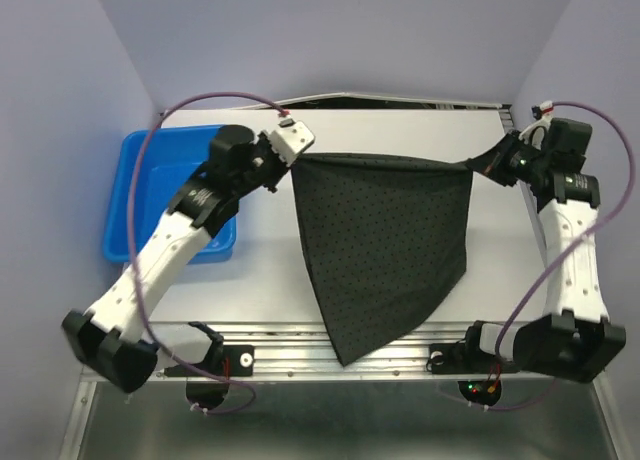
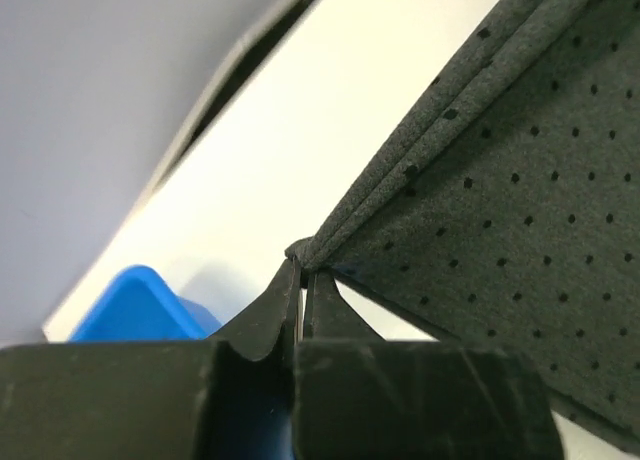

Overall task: Fold and stack the skirts
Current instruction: Flatten the skirt out

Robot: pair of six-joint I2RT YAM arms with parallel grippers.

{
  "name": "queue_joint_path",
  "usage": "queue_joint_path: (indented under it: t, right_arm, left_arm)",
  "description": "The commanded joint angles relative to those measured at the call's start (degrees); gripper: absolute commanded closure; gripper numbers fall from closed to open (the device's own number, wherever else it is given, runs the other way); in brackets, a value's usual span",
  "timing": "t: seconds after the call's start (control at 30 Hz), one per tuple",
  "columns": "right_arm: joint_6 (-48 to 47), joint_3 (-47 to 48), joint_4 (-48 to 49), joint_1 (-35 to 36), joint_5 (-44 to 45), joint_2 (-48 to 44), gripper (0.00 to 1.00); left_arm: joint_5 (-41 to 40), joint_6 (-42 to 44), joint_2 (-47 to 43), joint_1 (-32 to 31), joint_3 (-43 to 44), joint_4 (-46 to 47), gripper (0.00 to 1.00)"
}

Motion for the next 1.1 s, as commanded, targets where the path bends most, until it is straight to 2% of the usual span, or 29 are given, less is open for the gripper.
queue_joint_path:
  t: [0.0, 0.03, 0.07, 0.1, 0.13, 0.17, 0.2, 0.23, 0.27, 0.33, 0.4, 0.43, 0.47, 0.53, 0.57, 0.7, 0.9, 0.97, 1.07]
  right_arm:
    - [2.08, -2.74, 14.61, -2.44, 8.34, 7.15, 0.97]
    - [2.25, -2.83, 18.28, -2.44, 7.64, 12.11, 0.93]
    - [3.21, -2.49, 19.97, -2.44, 6.59, 14.85, 0.68]
    - [3.57, -1.52, 20.86, -2.44, 6.41, 17.75, 0.57]
    - [3.75, -0.12, 21.65, -1.91, 5.45, 23.7, 0.48]
    - [3.92, 3.63, 21.57, -1.91, 3.87, 26.54, 0.21]
    - [3.67, 5.93, 20.96, -1.91, 3.51, 29.18, 0.14]
    - [3.14, 8.22, 20.26, -1.91, 3.16, 31.56, 0.09]
    - [2.0, 10.24, 19.12, -1.91, 2.54, 35.06, 0.0]
    - [0.59, 14.38, 17.98, -1.91, 2.27, 37.37, 0.0]
    - [-3.44, 16.4, 16.48, -1.91, 0.26, 38.87, 0.0]
    - [-4.67, 16.68, 14.13, -1.91, -0.88, 39.05, 0.0]
    - [-7.99, 16.5, 13.32, -1.91, -3.33, 39.14, 0.03]
    - [-12.31, 14.58, 10.43, -1.39, -6.59, 38.09, 0.07]
    - [-14.42, 13.79, 9.11, -1.38, -7.91, 37.74, 0.15]
    - [-28.83, 10.71, 2.34, 1.95, -7.75, 36.33, 0.3]
    - [-41.41, 3.08, -4.09, 8.28, 0.5, 35.54, 0.47]
    - [-42.56, 0.0, -4.0, 8.81, 3.22, 34.84, 0.48]
    - [-44.4, -2.91, -4.44, 8.81, 5.17, 32.47, 0.44]
  left_arm:
    - [-11.26, -0.38, 11.2, 3.87, -1.92, 11.71, 1.0]
    - [-10.91, -0.82, 17.32, 4.13, 0.26, 12.5, 1.0]
    - [-10.29, -1.08, 20.34, 5.18, 3.24, 14.43, 1.0]
    - [-10.81, -1.35, 23.76, 5.45, 3.27, 15.23, 1.0]
    - [-11.86, -2.22, 31.1, 5.97, 8.49, 15.58, 0.97]
    - [-13.52, -2.84, 34.92, 6.59, 11.85, 13.94, 0.86]
    - [-14.06, -3.89, 39.22, 8.25, 21.19, 11.66, 0.84]
    - [-14.15, -5.38, 46.74, 9.31, 26.5, 9.46, 0.8]
    - [-12.24, -7.83, 49.78, 10.28, 31.08, 4.91, 0.67]
    - [-10.73, -9.08, 57.24, 12.04, 43.62, 0.66, 0.31]
    - [-10.11, -9.61, 59.73, 12.31, 48.86, -2.51, 0.24]
    - [-10.02, -9.7, 59.39, 12.31, 48.53, -2.52, 0.23]
    - [-8.2, -9.79, 58.69, 12.4, 47.66, -1.73, 0.08]
    - [-8.52, -10.14, 54.76, 12.4, 41.2, 0.02, 0.07]
    - [-8.35, -10.31, 53.43, 12.48, 39.06, 1.25, 0.07]
    - [-3.97, -10.49, 44.66, 12.57, 25.2, 2.49, 0.11]
    - [12.9, -11.54, 35.85, 12.4, 9.98, -0.04, 0.29]
    - [17.99, -11.63, 34.78, 12.13, 7.06, -1.19, 0.33]
    - [20.91, -10.24, 32.15, 10.29, 0.56, -0.85, 0.32]
